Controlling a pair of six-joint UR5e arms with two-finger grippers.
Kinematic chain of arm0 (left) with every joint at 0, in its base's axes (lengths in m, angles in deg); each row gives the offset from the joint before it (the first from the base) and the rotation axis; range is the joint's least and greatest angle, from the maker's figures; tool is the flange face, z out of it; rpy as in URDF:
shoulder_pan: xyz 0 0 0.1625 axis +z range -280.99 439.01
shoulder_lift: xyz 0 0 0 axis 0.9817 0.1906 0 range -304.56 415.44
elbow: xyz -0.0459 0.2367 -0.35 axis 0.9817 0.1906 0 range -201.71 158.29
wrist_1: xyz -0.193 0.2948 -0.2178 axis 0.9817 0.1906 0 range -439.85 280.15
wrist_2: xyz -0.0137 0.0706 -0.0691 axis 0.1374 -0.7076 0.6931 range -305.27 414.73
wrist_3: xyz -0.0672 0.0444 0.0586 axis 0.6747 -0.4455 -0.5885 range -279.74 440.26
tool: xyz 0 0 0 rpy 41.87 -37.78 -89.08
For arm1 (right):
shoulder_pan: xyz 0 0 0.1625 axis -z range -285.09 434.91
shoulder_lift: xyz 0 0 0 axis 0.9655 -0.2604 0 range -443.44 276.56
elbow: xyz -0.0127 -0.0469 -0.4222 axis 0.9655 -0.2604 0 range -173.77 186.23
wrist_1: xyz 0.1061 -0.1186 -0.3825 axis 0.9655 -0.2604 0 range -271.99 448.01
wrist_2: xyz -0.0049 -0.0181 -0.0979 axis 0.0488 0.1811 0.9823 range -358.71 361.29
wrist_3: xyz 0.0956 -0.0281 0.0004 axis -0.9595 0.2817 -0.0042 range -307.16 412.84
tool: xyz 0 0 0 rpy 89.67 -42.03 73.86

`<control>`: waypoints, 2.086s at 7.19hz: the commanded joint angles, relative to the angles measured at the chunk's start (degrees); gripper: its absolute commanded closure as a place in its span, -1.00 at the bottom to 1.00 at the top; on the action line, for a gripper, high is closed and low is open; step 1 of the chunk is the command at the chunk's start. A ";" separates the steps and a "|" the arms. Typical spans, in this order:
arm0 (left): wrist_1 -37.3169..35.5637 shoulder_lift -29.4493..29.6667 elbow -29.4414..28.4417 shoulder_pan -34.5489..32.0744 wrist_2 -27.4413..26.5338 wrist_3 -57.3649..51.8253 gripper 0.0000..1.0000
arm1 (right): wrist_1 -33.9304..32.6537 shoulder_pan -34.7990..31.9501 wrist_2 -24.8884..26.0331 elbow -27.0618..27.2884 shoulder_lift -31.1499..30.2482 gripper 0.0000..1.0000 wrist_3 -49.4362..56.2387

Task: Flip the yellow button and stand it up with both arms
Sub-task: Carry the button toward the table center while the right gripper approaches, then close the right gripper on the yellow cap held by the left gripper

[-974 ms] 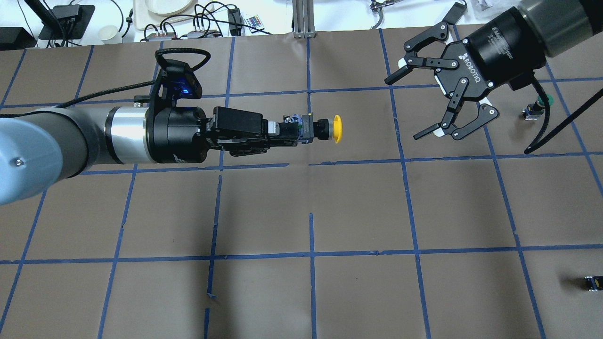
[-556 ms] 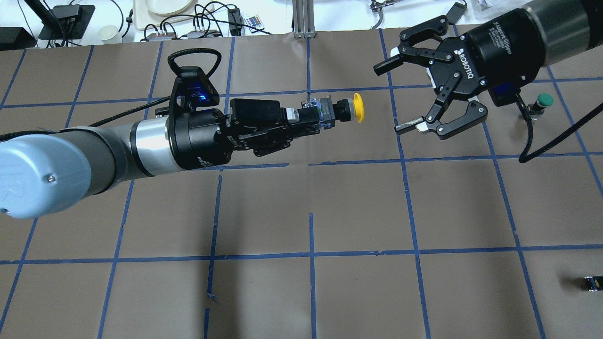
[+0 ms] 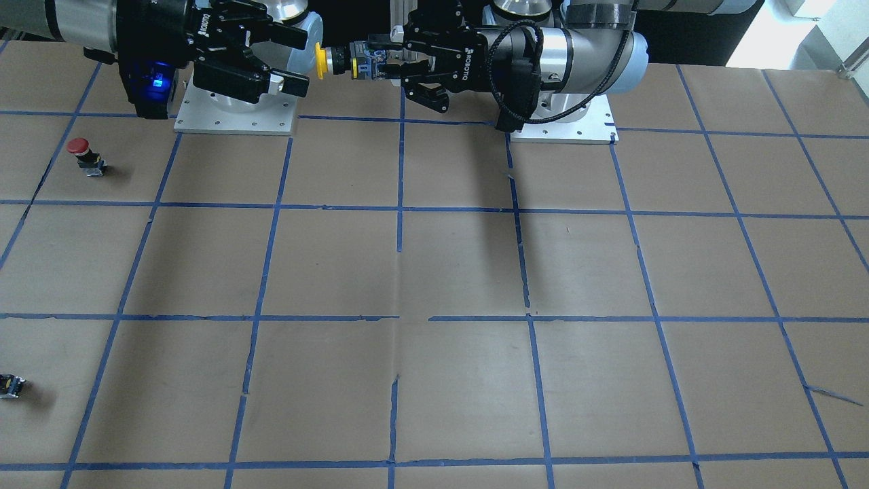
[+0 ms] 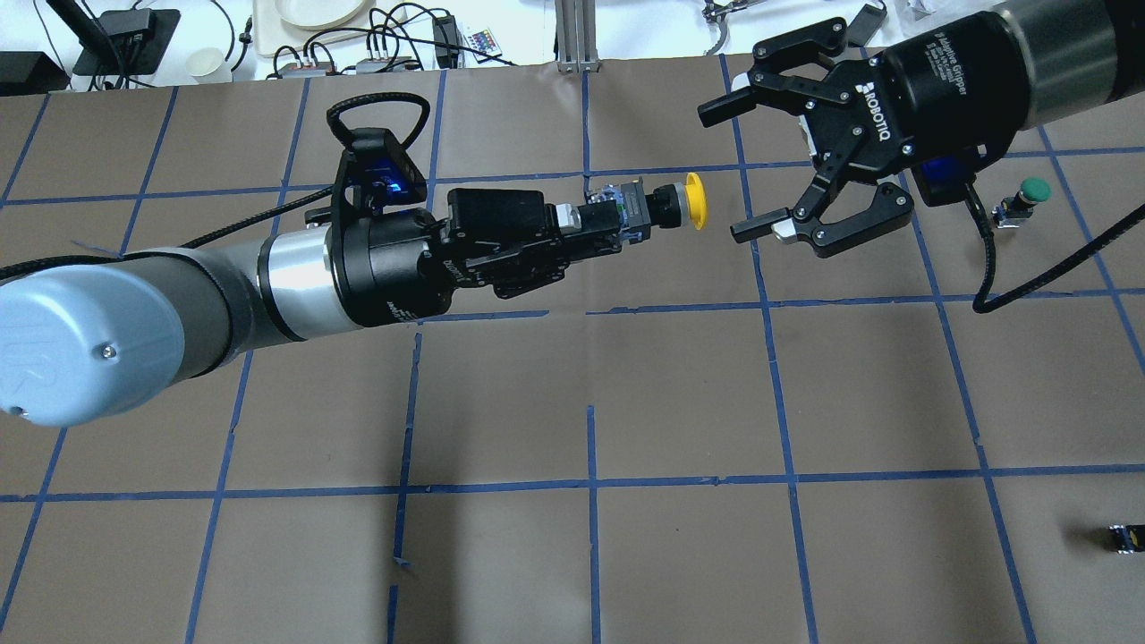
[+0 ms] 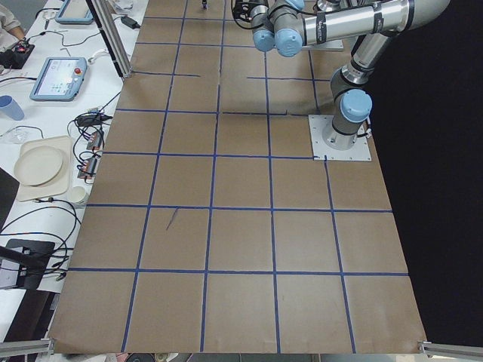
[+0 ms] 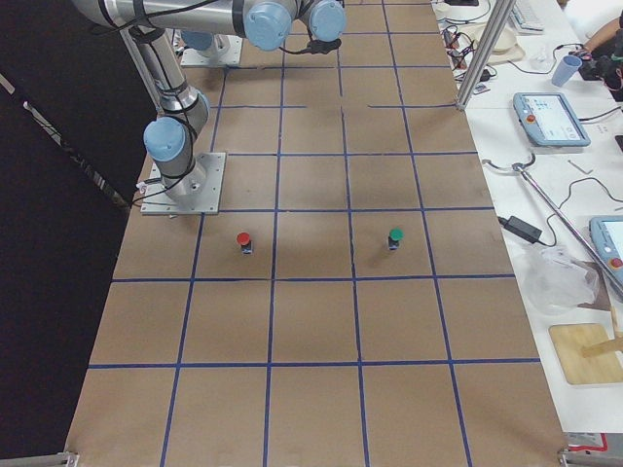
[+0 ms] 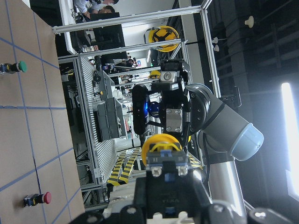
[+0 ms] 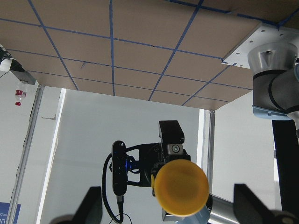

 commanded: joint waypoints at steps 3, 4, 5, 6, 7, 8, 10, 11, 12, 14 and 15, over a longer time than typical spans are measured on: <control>0.03 -0.05 0.01 -0.01 0.09 0.00 0.71 | 3.39 -0.46 0.52 0.99 -0.53 -1.00 0.68; 0.03 -0.05 0.01 -0.10 0.18 0.00 0.71 | 3.65 -0.46 0.34 0.99 -0.62 -0.98 0.68; 0.03 -0.05 0.10 -0.10 0.18 -0.09 0.71 | 3.83 -0.38 -0.01 0.99 -0.71 -0.95 0.42; 0.03 -0.14 0.45 -0.10 0.35 -0.09 0.71 | 3.83 -0.46 -0.10 0.99 -0.71 -0.95 0.42; -0.05 -0.22 0.63 -0.10 0.36 -0.18 0.71 | 3.92 -0.55 -0.10 1.08 -0.71 -0.95 0.42; -0.06 -0.22 0.72 -0.10 0.36 -0.18 0.71 | 4.01 -0.64 -0.10 1.17 -0.62 -0.95 0.42; -0.14 -0.22 0.72 -0.10 0.36 -0.18 0.71 | 4.01 -2.04 0.16 3.18 -0.71 -0.95 0.42; -0.14 -0.22 0.72 -0.10 0.36 -0.18 0.71 | 3.92 -2.13 0.08 3.19 -0.80 -0.95 0.07; -0.14 -0.22 0.72 -0.10 0.36 -0.18 0.71 | 3.92 -2.13 -0.01 3.10 -0.80 -0.95 -0.02; -0.14 -0.22 0.72 -0.10 0.36 -0.18 0.71 | 3.83 -2.13 0.08 2.67 -0.71 -0.77 0.07; -0.14 -0.31 0.72 -0.10 0.36 -0.18 0.71 | 3.74 -2.13 0.08 2.58 -0.54 -0.39 0.68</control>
